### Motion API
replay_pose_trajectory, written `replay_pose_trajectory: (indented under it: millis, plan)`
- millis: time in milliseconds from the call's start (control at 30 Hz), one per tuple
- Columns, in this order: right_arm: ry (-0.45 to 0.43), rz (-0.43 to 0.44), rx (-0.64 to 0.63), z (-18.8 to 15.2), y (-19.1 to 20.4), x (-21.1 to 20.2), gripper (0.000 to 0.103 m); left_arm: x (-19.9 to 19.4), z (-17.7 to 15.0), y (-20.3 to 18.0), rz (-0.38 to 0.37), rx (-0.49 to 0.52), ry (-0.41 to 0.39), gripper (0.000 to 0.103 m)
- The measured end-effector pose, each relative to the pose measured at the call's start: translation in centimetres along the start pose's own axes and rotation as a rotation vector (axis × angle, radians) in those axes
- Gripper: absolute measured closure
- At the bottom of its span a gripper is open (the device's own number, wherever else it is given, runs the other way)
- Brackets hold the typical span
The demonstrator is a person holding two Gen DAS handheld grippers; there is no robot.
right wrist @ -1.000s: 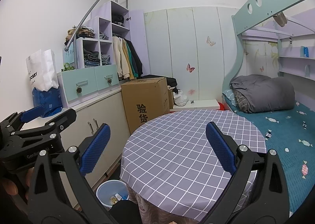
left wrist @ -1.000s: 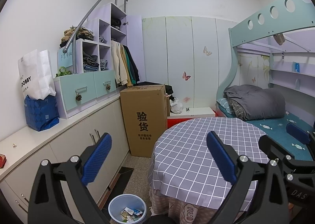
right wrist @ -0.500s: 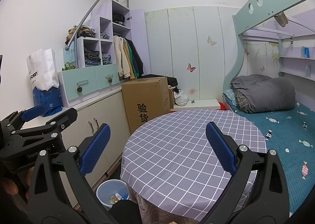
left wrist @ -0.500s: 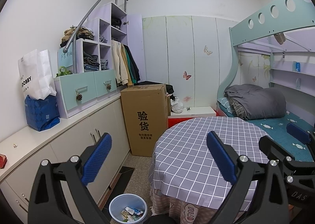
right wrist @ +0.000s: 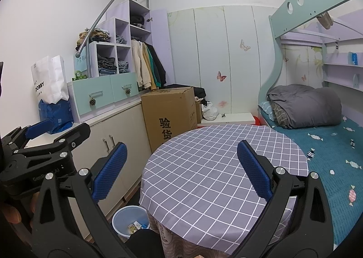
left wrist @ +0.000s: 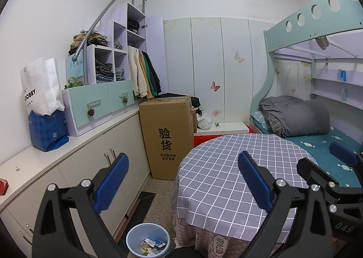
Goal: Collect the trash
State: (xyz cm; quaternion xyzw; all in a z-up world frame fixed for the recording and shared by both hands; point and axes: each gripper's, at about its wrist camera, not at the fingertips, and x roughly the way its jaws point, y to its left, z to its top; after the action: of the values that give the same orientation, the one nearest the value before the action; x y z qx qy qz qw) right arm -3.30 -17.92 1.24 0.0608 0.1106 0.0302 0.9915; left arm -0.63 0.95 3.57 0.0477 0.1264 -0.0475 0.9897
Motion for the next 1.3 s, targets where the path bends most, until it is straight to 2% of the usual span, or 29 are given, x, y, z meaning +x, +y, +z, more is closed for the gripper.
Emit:
replay_pose_trajectory:
  millis: [1300]
  plan:
    - [0.032,0.009,0.012,-1.1,0.3,0.2,0.008,0.8,-1.0,2.2,-0.009,0.01,0.022,0.008]
